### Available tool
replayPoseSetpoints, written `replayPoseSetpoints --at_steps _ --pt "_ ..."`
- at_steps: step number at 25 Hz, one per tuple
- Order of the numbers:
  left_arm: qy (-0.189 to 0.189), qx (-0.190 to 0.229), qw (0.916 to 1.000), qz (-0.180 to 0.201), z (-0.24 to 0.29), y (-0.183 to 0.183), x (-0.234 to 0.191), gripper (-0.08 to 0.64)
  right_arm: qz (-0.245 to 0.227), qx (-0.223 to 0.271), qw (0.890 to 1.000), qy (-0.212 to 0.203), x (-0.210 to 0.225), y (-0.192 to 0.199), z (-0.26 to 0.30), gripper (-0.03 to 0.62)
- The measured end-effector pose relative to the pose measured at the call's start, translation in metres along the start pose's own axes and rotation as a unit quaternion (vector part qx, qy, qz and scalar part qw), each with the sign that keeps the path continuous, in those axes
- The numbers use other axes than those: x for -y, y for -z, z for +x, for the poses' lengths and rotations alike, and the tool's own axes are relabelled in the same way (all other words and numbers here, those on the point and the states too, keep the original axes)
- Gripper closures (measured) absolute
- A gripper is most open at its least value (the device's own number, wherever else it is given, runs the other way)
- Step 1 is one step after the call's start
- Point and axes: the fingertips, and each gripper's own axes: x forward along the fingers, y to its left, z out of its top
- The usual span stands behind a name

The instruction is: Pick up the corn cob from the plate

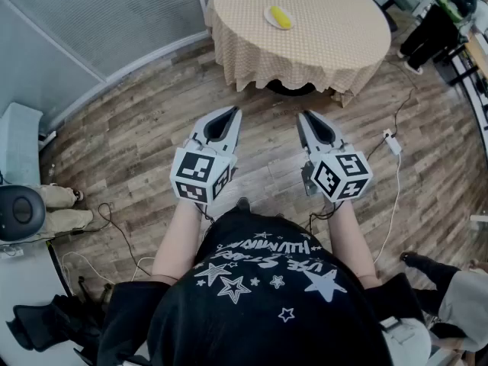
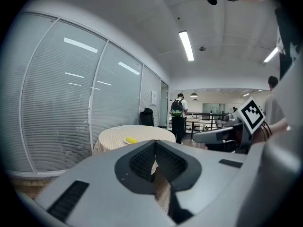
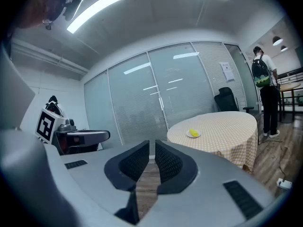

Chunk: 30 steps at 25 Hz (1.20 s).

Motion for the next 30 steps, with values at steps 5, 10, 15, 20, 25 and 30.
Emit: replayPoseSetpoints --at_steps 5,10,15,20,25,30 --pt "0.001 0.004 1.0 -0.002 0.006 0.0 -0.019 0.552 -0.003 -0.001 1.0 0.003 -0.002 -0.001 0.019 0.538" --pt "0.014 0.006 0.9999 -0.002 0.011 0.0 -0.038 0.552 0.001 -0.001 1.0 0.022 -0.002 -0.002 0.036 0.538" --pt "0.028 0.004 0.9996 0.0 0.012 0.004 -0.053 0.552 0.007 0.004 0.999 0.036 -0.007 0.001 0.048 0.538" --pt "0.042 -0.002 0.9991 -0.006 0.007 0.015 -0.065 0.552 0.028 0.017 0.998 0.055 -0.014 0.006 0.055 0.537" --pt "0.045 -0.001 0.9988 -0.018 0.005 0.024 -0.071 0.552 0.024 0.022 0.998 0.06 -0.02 0.007 0.048 0.537" --pt "0.047 -0.007 0.9988 -0.01 0.01 0.033 -0.069 0.552 0.021 0.018 0.997 0.069 -0.009 0.01 0.047 0.537"
